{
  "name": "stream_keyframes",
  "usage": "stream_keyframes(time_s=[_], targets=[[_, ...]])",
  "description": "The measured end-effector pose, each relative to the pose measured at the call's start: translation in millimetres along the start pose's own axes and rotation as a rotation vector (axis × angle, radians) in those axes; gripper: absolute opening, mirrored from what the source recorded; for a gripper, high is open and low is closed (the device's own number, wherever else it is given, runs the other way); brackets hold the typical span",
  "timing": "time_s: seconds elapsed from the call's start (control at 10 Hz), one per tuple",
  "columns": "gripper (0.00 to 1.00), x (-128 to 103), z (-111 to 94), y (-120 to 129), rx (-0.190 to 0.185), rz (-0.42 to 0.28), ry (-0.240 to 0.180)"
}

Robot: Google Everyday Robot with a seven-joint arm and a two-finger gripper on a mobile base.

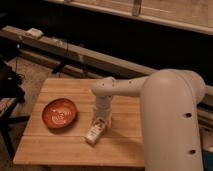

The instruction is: Place the bottle in the ceramic bowl

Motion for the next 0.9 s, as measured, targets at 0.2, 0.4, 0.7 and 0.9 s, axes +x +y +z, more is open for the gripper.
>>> stream_keyframes(time_s=[0.2,0.4,0.7,0.9], targets=[[0.42,-1,1,5,0.012,-0.012,0.011],[0.20,-2,-2,9,0.023,-0.019,0.013],[0.00,-1,-15,12,0.045,-0.025,0.004],[0.00,0,-32,18,0.070,-0.030,-0.006]])
